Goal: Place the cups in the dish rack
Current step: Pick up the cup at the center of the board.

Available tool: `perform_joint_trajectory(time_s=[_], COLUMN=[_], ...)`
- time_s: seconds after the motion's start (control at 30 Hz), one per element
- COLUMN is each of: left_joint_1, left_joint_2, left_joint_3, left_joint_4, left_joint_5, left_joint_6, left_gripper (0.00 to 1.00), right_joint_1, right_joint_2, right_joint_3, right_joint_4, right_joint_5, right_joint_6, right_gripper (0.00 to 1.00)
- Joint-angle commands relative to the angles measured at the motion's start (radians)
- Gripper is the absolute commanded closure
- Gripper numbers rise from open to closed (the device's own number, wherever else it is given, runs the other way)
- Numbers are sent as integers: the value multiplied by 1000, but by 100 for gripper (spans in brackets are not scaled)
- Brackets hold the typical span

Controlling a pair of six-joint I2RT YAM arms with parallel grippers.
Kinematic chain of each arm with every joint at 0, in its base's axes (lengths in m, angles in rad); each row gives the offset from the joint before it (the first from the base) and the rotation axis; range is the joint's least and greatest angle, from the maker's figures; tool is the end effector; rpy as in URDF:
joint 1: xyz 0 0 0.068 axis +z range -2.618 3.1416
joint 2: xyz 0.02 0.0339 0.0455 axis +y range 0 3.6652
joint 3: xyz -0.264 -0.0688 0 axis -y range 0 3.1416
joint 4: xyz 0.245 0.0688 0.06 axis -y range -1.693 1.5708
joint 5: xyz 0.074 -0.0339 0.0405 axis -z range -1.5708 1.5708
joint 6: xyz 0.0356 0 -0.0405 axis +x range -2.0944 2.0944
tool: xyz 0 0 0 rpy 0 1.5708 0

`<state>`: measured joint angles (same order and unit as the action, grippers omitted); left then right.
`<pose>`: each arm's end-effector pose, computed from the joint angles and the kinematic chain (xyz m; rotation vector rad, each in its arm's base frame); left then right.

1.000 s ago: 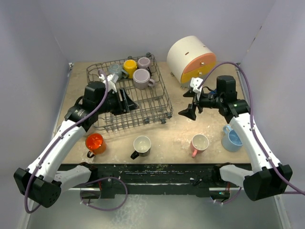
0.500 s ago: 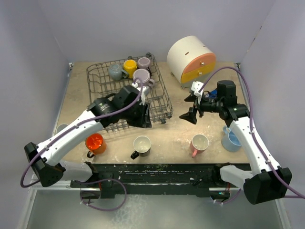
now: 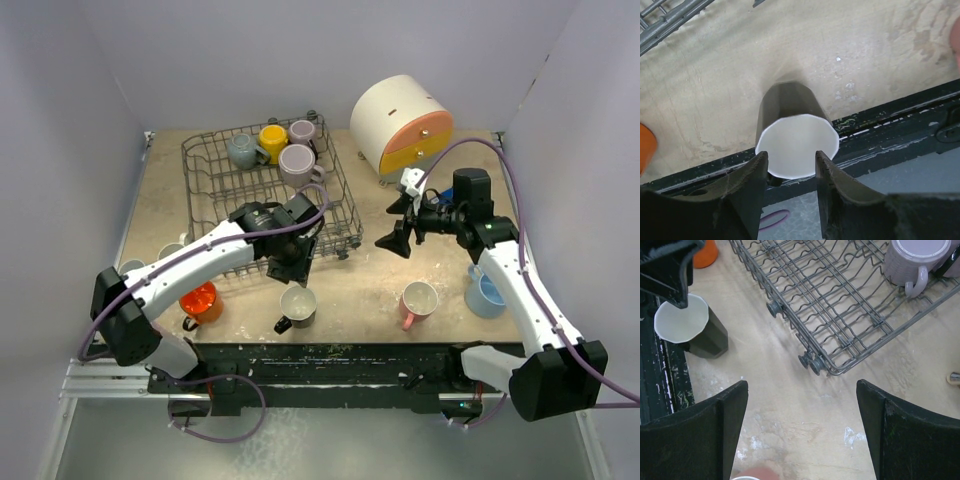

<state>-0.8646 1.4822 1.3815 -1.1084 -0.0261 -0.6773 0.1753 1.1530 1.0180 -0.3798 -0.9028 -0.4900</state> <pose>0.1858 -0.2164 0.3090 0.2593 2.8332 -0.3359 0.2387 0.0707 0.3340 -1.1129 1.5985 0.7261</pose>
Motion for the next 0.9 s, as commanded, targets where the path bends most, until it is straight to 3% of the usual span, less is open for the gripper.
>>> perform_joint_trajectory(time_s=[0.0,0.47,0.87], left_joint_1=[-5,-5,-4], left_joint_2=[27,79,111], left_joint_3=[-3,-134,-220], left_joint_4=[4,66,160], left_joint_5=[-32,-75,-97], left_joint_6=[35,58,59], left_gripper=[53,55,84], right_joint_1=[-5,-6,-5], right_joint_2=[0,7,13], right_joint_3=[-2,-39,-38], right_joint_4=[35,42,36], right_joint_5=[-14,-31,-49], right_joint_6=[22,39,50], right_gripper=[11,11,12])
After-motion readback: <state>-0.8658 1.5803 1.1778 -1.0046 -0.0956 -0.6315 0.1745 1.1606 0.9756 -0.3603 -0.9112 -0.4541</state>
